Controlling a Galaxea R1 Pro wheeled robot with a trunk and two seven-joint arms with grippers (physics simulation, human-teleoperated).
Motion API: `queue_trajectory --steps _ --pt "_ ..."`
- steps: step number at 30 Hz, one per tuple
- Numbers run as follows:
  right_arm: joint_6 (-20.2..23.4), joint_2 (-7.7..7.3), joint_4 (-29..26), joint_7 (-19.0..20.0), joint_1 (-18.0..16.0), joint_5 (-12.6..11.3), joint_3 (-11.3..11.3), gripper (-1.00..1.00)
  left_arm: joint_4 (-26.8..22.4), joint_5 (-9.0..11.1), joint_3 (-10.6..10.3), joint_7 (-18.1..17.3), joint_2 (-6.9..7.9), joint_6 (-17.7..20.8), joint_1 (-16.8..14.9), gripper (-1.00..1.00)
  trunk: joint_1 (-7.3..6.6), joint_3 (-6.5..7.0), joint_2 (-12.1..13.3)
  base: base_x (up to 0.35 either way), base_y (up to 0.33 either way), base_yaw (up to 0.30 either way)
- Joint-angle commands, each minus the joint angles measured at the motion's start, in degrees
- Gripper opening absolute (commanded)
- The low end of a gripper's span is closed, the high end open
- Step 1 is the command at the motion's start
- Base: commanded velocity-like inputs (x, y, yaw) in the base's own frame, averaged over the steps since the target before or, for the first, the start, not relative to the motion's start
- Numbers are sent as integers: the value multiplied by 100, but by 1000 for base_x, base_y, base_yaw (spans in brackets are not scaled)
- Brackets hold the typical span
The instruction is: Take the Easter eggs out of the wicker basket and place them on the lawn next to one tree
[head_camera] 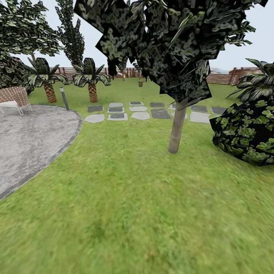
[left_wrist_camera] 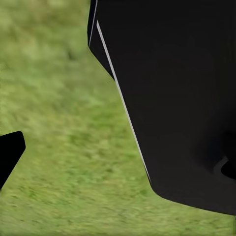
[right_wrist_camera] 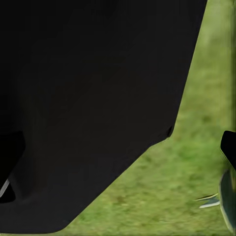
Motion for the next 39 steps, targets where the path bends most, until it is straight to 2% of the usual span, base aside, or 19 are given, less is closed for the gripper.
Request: queue_trajectory --steps 1,11,20,31,39 --pt "4 1 11 4 -7 14 29 100 -6 25 29 -4 1 21 1 100 3 -3 -1 336 0 0" --pt "4 1 11 0 -7 14 30 100 -6 25 29 -4 10 19 1 100 3 -3 -1 304 0 13" --pt "4 26 11 -38 -7 14 30 100 -6 25 29 -4 4 19 1 100 3 -3 -1 256 0 226" --pt "4 27 11 -40 -7 12 29 100 -6 27 32 -4 5 10 1 100 3 -3 -1 35 0 282" --pt "4 19 11 -31 -7 13 23 100 -83 25 29 -4 18 19 1 100 3 -3 -1 108 0 47"
